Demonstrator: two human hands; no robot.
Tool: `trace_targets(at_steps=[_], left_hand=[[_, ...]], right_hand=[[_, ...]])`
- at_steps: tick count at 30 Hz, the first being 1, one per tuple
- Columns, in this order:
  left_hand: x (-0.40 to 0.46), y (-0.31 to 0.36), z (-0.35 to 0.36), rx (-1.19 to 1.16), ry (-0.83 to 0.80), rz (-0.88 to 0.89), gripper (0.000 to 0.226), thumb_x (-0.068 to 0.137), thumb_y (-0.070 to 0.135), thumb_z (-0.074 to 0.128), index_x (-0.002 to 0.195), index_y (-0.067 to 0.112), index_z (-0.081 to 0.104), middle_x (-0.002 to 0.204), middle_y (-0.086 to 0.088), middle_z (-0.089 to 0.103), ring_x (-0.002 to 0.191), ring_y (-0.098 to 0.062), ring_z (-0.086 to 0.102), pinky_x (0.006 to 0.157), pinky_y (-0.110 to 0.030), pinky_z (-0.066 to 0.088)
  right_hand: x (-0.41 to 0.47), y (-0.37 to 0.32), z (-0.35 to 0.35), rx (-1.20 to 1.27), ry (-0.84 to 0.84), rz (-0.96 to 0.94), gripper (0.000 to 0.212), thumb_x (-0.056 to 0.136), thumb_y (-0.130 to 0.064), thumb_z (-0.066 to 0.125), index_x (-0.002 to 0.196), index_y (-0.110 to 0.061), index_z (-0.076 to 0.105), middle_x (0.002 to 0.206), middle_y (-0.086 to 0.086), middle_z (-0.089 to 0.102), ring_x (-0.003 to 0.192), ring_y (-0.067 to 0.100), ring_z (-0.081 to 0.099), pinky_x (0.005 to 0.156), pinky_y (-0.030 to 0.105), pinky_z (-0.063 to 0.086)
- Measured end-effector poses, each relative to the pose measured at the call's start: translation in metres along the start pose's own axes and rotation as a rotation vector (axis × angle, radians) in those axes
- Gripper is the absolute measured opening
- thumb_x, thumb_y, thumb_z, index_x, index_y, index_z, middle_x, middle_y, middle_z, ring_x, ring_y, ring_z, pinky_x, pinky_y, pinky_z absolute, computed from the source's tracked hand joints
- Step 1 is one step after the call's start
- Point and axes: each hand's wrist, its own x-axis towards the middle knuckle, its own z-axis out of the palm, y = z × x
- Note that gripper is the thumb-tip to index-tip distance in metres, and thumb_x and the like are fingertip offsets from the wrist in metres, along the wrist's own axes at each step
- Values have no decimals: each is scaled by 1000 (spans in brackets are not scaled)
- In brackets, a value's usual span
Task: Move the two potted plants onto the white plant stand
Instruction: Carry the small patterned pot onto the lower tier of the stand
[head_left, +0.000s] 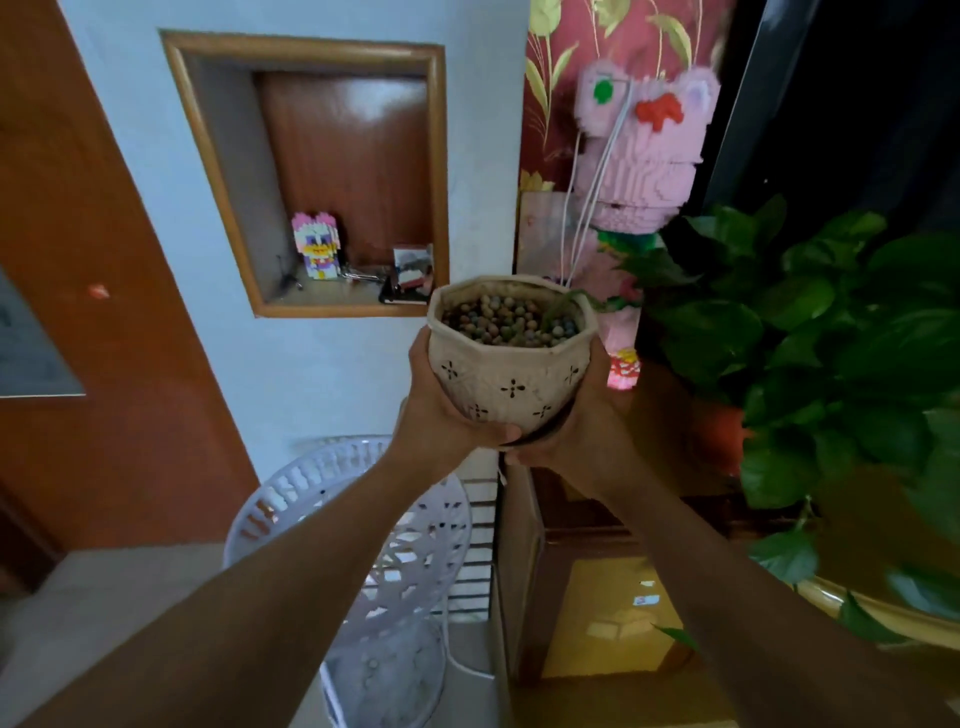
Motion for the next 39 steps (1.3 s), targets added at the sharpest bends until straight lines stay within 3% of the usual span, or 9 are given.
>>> trace_targets(at_steps=[3,6,10,13,16,20,27,31,39], left_hand=[[2,30,-24,57,20,-10,133,33,26,88,144,8,18,136,14,43,121,8,47,86,-12,49],[1,50,-45,119,54,-33,131,30,34,90,142,19,22,121,39,44,113,17,47,88,-21,50],[-5,67,-63,177,96,-54,132,28,38,89,141,22,23,112,53,42,108,23,47,88,-19,49],[-16,80,-67,198,137,-48,135,27,39,88,142,17,21,122,39,40,110,23,46,87,-11,47],[-31,94,-63,220,186,-61,135,28,36,88,143,17,20,125,30,40,114,15,46,93,-21,47],[-64,112,-44,283,277,-91,132,38,16,94,145,20,16,130,22,43,116,5,47,90,-18,51],[-139,122,-9,307,467,-181,128,43,0,91,144,15,15,138,2,37,120,-9,42,83,-4,46],[-179,116,-1,354,534,-282,129,38,10,93,143,21,18,128,9,44,124,-15,45,97,-34,50],[-239,74,-1,411,556,-416,123,33,25,89,134,34,20,114,21,50,108,-8,51,72,-12,45]], right_hand=[[8,-31,11,88,15,-43,144,45,1,89,147,-13,-11,152,2,21,130,-11,33,100,24,47],[16,-55,22,92,-3,-30,148,37,-15,91,147,-17,-7,152,2,21,140,11,28,106,49,41],[18,-71,32,39,-42,-6,151,33,-28,92,147,-27,-8,151,-4,27,138,16,33,103,54,42],[16,-79,35,19,-88,-52,149,34,-35,91,145,-36,-9,140,-30,28,131,-2,36,106,43,43],[11,-81,32,5,-138,-66,145,36,-31,93,142,-43,-5,126,-45,31,117,-14,43,96,27,49],[-4,-78,21,-7,-231,-128,145,39,-23,94,142,-40,-7,115,-43,30,95,-12,48,77,1,41],[-59,-76,12,34,-394,-88,140,33,-26,90,137,-52,0,109,-43,40,101,-12,52,86,35,54],[-92,-69,21,62,-451,-68,137,30,-30,88,134,-55,2,112,-34,42,114,13,49,87,51,54],[-147,-25,49,53,-476,9,135,33,-30,87,136,-49,1,105,-49,44,95,-27,48,73,12,50]])
